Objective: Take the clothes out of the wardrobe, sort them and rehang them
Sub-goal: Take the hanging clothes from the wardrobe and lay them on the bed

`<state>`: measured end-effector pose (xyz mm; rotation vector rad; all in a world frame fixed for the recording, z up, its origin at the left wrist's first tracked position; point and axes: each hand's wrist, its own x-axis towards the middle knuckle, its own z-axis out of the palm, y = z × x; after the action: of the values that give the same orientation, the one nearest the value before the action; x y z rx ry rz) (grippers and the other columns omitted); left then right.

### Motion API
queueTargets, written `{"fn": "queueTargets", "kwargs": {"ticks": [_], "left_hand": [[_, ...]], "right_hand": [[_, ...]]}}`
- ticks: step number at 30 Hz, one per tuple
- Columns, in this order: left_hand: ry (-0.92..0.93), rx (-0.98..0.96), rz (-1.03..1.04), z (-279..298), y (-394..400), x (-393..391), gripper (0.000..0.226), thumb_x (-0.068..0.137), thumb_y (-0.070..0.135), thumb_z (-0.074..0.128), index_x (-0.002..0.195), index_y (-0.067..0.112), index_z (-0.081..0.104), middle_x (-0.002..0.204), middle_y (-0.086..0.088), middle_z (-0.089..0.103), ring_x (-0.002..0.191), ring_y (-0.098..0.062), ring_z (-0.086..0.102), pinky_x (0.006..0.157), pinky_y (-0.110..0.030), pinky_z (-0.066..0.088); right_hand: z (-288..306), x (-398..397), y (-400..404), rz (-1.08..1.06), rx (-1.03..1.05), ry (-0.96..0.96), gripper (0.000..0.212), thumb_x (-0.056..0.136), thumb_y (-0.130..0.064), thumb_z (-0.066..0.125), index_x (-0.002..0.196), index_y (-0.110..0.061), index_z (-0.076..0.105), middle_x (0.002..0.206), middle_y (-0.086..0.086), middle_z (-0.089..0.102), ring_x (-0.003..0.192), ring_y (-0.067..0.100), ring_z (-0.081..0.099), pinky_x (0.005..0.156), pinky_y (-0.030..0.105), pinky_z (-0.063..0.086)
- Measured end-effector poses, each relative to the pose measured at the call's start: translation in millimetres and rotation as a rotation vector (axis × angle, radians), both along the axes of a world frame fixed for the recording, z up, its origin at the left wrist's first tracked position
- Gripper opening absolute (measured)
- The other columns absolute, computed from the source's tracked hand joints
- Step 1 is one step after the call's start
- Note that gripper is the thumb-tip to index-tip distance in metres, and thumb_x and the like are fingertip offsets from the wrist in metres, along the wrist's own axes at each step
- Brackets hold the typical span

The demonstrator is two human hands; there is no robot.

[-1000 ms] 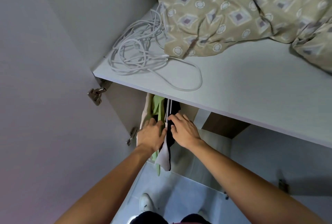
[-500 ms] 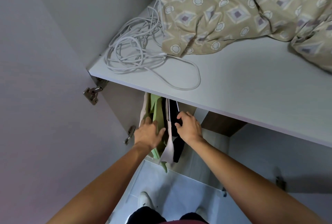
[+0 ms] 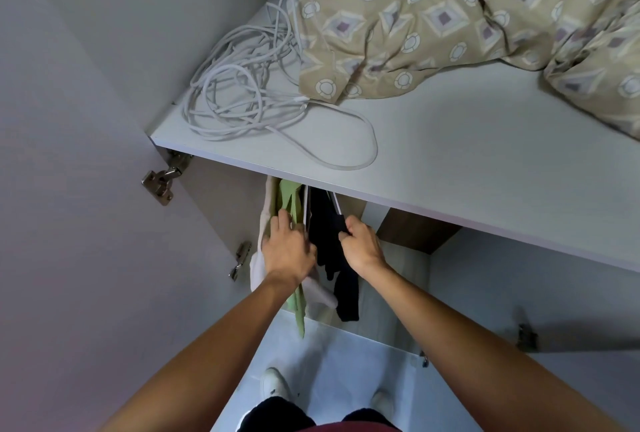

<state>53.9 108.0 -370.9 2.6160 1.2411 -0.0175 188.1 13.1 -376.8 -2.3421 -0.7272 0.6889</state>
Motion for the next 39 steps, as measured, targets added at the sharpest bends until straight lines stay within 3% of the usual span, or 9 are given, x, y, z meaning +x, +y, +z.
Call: {"fn": "queueTargets", "kwargs": {"ticks": [5,8,12,15,18,22,28,35,39], "left_hand": [[-0.029,0.021,0.057,1,5,-15,0.034,0.101,0.039,0.055,0.116,0.009,0.064,0.131,-0.011,0.049,0.125,-0.031,0.048,0.097,-0.048,0.048],[-0.079,-0.069,0.103,7,3,-16,0.025,0.107,0.030,0.045,0.115,0.010,0.057,0.109,-0.012,0.067,0.098,-0.033,0.064,0.075,-0.040,0.046],[-0.140,-0.118,0.128,13,-6,-22,0.006,0.106,0.016,0.042,0.111,0.012,0.042,0.089,-0.015,0.068,0.069,-0.034,0.049,0.066,-0.041,0.039],[-0.217,-0.150,0.122,12,-12,-22,0.010,0.110,0.023,0.036,0.107,0.014,0.038,0.081,-0.011,0.062,0.067,-0.035,0.049,0.065,-0.044,0.041],[-0.323,-0.179,0.137,9,-15,-19,0.028,0.113,0.035,0.028,0.100,0.014,0.041,0.076,-0.011,0.064,0.066,-0.039,0.057,0.062,-0.044,0.045],[-0.404,-0.110,0.112,16,-26,-17,0.029,0.113,0.034,0.028,0.094,0.015,0.039,0.060,0.001,0.048,0.053,-0.028,0.046,0.056,-0.037,0.033],[-0.546,-0.107,0.128,35,-24,-16,0.029,0.113,0.030,0.032,0.090,0.014,0.040,0.058,-0.002,0.049,0.052,-0.030,0.050,0.055,-0.038,0.035],[-0.557,-0.090,0.067,43,-30,-36,0.031,0.109,0.028,0.042,0.079,0.021,0.040,0.051,0.004,0.048,0.045,-0.011,0.044,0.049,-0.034,0.025],[-0.566,-0.105,0.084,37,-39,-61,0.031,0.108,0.032,0.044,0.080,0.021,0.044,0.053,0.003,0.049,0.048,-0.016,0.048,0.048,-0.034,0.034]], "right_hand": [[4,6,-12,-0.013,0.006,-0.007,0.010,0.100,-0.015,0.050,0.093,-0.019,0.045,0.097,0.016,0.063,0.095,0.041,0.062,0.081,0.048,0.052],[7,4,-14,-0.009,0.037,-0.015,0.014,0.108,-0.032,0.048,0.103,-0.018,0.049,0.105,0.015,0.067,0.101,0.039,0.065,0.084,0.046,0.054],[10,-2,-16,-0.013,0.096,-0.056,0.034,0.110,-0.045,0.043,0.103,-0.015,0.056,0.102,0.013,0.069,0.100,0.038,0.066,0.086,0.047,0.054],[12,-6,-17,-0.022,0.137,-0.039,0.035,0.110,-0.045,0.041,0.097,-0.018,0.058,0.094,0.008,0.067,0.096,0.034,0.065,0.086,0.044,0.053],[14,-10,-17,-0.017,0.171,-0.045,0.034,0.111,-0.041,0.041,0.087,-0.021,0.055,0.075,-0.005,0.055,0.081,0.025,0.059,0.074,0.036,0.046],[22,-17,-18,-0.036,0.243,-0.066,0.037,0.111,-0.036,0.042,0.079,-0.019,0.052,0.067,-0.006,0.050,0.064,0.015,0.050,0.066,0.032,0.039],[43,-25,-17,-0.078,0.330,-0.084,0.040,0.111,-0.037,0.042,0.072,-0.024,0.046,0.066,-0.005,0.051,0.063,0.017,0.050,0.062,0.035,0.040],[38,-57,-35,-0.129,0.408,-0.079,0.039,0.110,-0.038,0.043,0.077,-0.020,0.052,0.066,-0.005,0.053,0.060,0.013,0.052,0.059,0.033,0.042],[16,-79,-53,-0.144,0.438,-0.091,0.041,0.107,-0.047,0.042,0.081,-0.019,0.056,0.067,-0.002,0.058,0.062,0.018,0.058,0.062,0.047,0.051]]}}
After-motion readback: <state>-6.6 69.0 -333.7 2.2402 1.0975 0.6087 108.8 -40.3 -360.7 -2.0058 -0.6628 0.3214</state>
